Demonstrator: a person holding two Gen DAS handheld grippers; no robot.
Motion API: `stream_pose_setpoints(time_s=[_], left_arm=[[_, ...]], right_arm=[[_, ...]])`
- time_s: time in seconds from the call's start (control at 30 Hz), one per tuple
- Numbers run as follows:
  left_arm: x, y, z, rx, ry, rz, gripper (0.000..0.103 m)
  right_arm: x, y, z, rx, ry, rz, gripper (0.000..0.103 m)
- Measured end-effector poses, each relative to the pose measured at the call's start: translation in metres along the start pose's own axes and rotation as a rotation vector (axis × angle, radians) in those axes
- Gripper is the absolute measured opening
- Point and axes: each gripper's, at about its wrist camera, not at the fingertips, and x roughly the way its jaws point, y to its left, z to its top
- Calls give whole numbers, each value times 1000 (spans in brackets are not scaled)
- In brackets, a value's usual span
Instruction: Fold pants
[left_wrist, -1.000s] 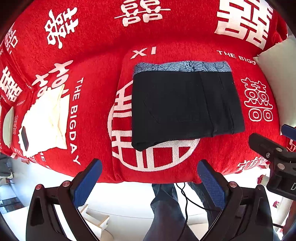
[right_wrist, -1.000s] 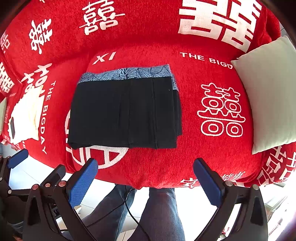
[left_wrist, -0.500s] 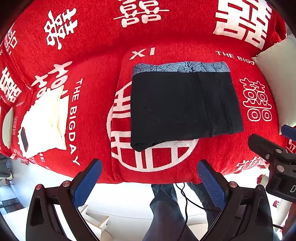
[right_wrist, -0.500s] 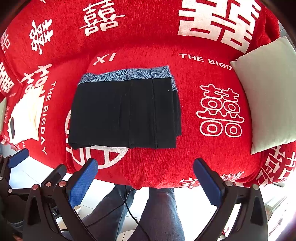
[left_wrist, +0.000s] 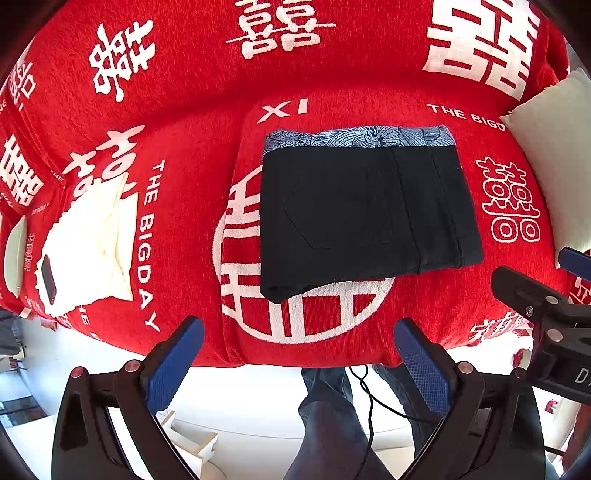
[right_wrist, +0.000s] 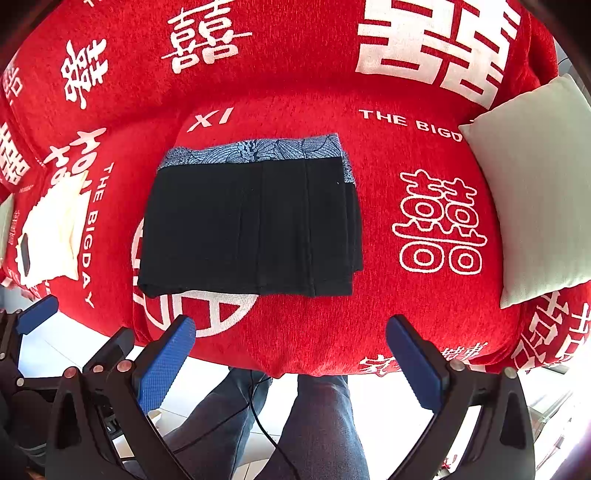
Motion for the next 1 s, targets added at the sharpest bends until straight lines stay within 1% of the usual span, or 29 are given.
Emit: stream_pose_setpoints(time_s=[0.63, 0.73, 0.9, 1.0], left_arm=[[0, 1, 1, 0, -2, -9, 103], [-1, 3, 1, -12, -5, -20, 103], [-5, 3, 2, -19, -35, -36, 103], [-4, 3, 3, -19, -26, -38, 103]], right_arm=[[-1, 4, 2, -11, -4, -2, 103], [0, 3, 1, -10, -4, -3, 103], [1, 2, 2, -5, -4, -3, 103], [1, -1, 2, -1, -3, -4, 103]])
